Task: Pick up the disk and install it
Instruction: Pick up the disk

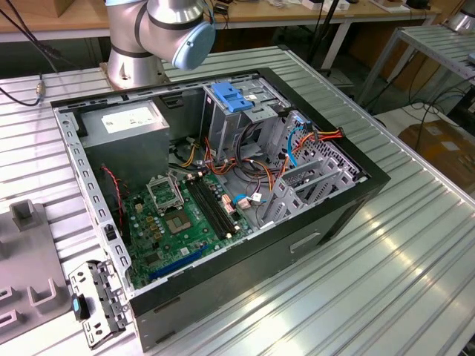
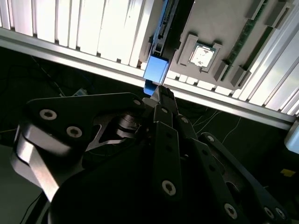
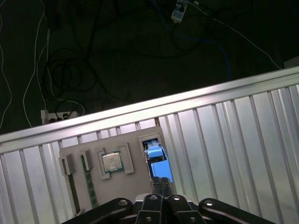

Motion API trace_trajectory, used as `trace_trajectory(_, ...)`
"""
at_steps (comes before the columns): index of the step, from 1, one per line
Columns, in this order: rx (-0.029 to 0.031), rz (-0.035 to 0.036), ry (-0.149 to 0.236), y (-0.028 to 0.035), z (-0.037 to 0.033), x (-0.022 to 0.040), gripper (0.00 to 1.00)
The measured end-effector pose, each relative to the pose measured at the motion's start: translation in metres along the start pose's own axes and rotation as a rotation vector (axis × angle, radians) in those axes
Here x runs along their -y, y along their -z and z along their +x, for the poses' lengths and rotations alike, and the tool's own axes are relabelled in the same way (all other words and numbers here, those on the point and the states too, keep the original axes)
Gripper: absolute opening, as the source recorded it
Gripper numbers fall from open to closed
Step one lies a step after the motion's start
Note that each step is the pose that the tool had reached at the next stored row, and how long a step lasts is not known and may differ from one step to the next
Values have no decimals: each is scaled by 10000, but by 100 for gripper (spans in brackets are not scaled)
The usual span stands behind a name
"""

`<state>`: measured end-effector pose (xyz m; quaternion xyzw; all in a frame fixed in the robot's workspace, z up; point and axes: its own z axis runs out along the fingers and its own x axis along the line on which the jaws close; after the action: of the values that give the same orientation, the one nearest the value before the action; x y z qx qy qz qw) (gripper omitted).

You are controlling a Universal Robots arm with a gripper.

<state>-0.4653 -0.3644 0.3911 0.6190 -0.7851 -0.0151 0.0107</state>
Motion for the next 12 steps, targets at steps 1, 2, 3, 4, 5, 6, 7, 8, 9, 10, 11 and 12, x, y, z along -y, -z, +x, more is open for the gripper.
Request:
trace_trajectory(1,-4,46,18,-2,-1,-1,11)
trace_trajectory(2,1,138,60,-5,-4,-2,11)
trace_trajectory(3,12,231,99,-6,-9,-2,11)
trace_trajectory(4,26,381,144,-8,-13,-3,11)
trace_trajectory(5,39,496,172,-10,-15,-3,11)
trace_trajectory(6,50,601,199,-11,-16,-4,11)
trace_trajectory(7,54,685,226,-13,-17,-4,11)
trace_trajectory(8,43,695,448,-28,-16,-4,11)
trace_trajectory(9,42,695,548,-48,-15,-11,17)
trace_trajectory(10,40,694,588,-64,-13,-21,24)
trace_trajectory(11,41,693,643,-111,-6,-47,36)
trace_trajectory(12,41,692,647,-155,-2,-57,42)
